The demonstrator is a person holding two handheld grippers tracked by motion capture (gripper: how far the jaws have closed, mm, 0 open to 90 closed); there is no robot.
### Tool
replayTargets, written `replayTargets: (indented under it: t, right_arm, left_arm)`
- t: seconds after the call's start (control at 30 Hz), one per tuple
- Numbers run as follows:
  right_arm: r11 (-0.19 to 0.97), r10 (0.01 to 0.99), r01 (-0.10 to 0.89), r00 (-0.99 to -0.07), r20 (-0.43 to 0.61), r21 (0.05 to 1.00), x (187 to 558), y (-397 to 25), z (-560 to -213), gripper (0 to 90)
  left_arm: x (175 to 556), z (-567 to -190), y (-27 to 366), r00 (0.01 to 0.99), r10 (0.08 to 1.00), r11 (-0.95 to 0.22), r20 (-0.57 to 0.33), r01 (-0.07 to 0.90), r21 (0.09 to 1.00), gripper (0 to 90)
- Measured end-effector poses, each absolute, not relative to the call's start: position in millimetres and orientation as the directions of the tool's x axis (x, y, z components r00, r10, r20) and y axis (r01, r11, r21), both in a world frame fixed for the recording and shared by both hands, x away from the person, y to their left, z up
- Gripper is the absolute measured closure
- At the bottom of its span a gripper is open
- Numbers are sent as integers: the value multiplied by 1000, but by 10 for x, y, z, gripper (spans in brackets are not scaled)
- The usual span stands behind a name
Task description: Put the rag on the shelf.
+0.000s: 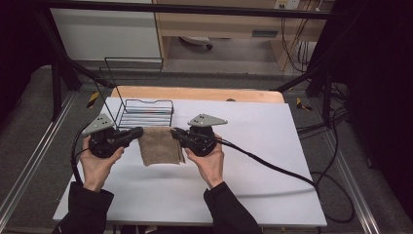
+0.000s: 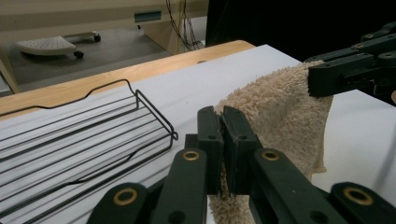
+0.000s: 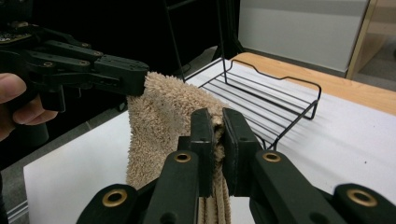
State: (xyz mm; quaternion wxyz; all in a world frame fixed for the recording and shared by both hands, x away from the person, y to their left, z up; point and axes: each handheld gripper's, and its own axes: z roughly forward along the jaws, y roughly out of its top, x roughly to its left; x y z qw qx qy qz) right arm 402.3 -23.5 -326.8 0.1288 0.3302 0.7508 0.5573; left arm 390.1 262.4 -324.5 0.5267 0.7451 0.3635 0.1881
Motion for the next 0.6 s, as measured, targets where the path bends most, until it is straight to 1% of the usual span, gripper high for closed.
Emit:
replayTargets:
  t: [0.6]
  right_arm:
    - [142,642,304,-753,146,942,4100,-68,-3011,838]
  left_arm:
    - [3971,-2978,2790,654,753,-164,-74,295,941,863]
